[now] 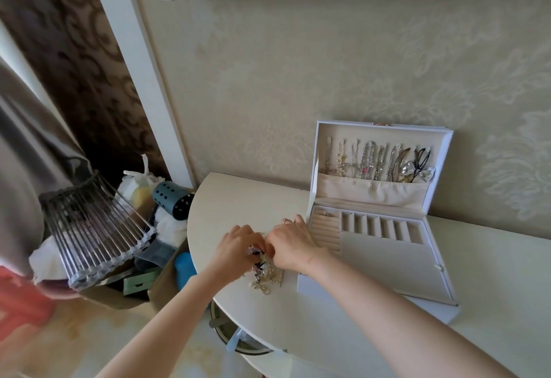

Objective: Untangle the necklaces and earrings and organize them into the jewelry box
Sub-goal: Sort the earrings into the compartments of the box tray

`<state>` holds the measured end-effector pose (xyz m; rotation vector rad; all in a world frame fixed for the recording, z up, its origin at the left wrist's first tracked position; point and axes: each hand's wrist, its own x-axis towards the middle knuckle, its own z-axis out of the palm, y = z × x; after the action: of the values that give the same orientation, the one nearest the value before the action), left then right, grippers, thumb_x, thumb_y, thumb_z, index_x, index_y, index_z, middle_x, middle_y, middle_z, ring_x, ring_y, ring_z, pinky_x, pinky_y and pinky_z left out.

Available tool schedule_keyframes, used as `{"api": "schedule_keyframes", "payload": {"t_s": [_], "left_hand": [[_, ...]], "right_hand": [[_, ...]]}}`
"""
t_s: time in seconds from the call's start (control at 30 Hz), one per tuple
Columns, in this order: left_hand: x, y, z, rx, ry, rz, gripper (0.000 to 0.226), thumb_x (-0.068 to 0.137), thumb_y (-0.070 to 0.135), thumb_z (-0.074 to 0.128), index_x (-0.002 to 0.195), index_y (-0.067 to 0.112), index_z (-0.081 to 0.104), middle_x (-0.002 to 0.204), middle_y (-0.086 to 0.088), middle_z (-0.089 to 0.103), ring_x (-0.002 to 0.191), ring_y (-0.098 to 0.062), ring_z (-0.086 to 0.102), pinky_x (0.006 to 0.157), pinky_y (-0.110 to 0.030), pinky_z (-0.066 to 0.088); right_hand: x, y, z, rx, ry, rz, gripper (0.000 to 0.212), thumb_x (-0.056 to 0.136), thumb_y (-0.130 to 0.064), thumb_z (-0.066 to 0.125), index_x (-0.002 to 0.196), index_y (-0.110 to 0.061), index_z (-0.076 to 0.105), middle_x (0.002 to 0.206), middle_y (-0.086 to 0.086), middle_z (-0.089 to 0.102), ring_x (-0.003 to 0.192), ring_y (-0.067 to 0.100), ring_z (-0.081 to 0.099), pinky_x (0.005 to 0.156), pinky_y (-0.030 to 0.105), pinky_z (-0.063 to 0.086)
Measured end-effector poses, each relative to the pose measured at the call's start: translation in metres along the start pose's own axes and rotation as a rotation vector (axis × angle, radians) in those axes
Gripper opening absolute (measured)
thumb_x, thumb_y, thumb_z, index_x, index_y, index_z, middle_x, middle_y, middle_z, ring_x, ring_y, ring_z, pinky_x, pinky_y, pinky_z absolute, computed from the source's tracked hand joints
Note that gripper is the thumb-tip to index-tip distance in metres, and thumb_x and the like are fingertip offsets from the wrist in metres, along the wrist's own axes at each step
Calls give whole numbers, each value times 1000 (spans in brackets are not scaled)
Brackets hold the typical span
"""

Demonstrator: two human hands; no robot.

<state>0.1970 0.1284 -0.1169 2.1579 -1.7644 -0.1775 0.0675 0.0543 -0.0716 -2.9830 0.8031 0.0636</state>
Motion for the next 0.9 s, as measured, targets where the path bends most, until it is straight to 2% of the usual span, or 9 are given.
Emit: {"api": "schedule_keyframes", "payload": {"t_s": [0.1, 0.2, 0.3, 0.4, 0.47, 0.57, 0.63, 0.7, 0.9], "left_hand": [[4, 5, 7, 49, -29, 20, 19, 82, 27, 65, 101, 24, 66, 102, 6, 52, 99, -15, 42, 79, -20, 26], [7, 8, 11, 66, -30, 8, 21, 83, 31, 66, 102, 22, 66, 107, 4, 53, 103, -17, 43, 77, -20, 25], [9, 8, 12, 20, -3, -20, 21, 81, 26, 69, 101, 18, 68, 107, 2, 55, 103, -19, 45, 77, -21, 28], [12, 6, 11, -104, 52, -48, 15, 80, 16, 70, 95, 13, 69, 106, 0, 57, 99, -20, 49, 77, -21, 33], [13, 6, 7, -245, 83, -68, 13, 79, 6, 70, 92, 9, 68, 101, -1, 58, 94, -19, 52, 74, -17, 37], [13, 16, -5, -448, 148, -126, 11, 79, -2, 66, 88, 4, 65, 89, -1, 61, 81, -12, 57, 66, -8, 40], [14, 24, -11, -547, 173, -157, 9, 81, -3, 64, 87, 4, 64, 82, 1, 63, 76, -4, 57, 65, -9, 44], [16, 31, -15, -639, 186, -161, 8, 82, -2, 64, 84, 5, 63, 81, 0, 66, 75, -6, 60, 66, -12, 48], [23, 42, -17, -778, 190, -196, 2, 87, 3, 59, 86, 2, 61, 77, -5, 66, 66, -10, 60, 62, -13, 46]], "right_hand": [[-2, 1, -5, -40, -42, 12, 18, 81, -13, 54, 92, -17, 67, 96, 4, 66, 104, 25, 50, 96, 41, 26], [-5, -2, -3, -119, -115, 2, 12, 82, -20, 61, 93, -17, 64, 95, 3, 65, 105, 24, 52, 98, 42, 25], [-7, -3, 1, -107, -111, -3, 12, 83, -18, 62, 95, -16, 65, 95, 4, 66, 104, 25, 54, 99, 42, 25], [-8, 1, 0, -67, -75, -24, 9, 83, -14, 55, 87, -16, 62, 83, 3, 60, 100, 26, 55, 96, 41, 27], [-7, 3, -3, 5, -46, -33, 6, 82, -17, 54, 84, -15, 59, 82, 2, 60, 96, 26, 56, 94, 40, 29], [-7, 8, -11, 165, -14, -21, 5, 81, -13, 57, 83, -16, 60, 92, 2, 67, 93, 24, 58, 92, 37, 31], [-9, 12, -17, 269, 19, 5, 8, 80, -12, 61, 80, -19, 58, 93, 2, 68, 94, 23, 58, 93, 35, 33], [-11, 19, -22, 368, 76, 34, 7, 79, -12, 64, 83, -17, 64, 94, 1, 69, 94, 22, 59, 92, 33, 37], [-15, 37, -23, 664, 155, 117, 16, 74, -3, 66, 85, -14, 70, 88, 1, 71, 82, 15, 63, 74, 26, 48]]}}
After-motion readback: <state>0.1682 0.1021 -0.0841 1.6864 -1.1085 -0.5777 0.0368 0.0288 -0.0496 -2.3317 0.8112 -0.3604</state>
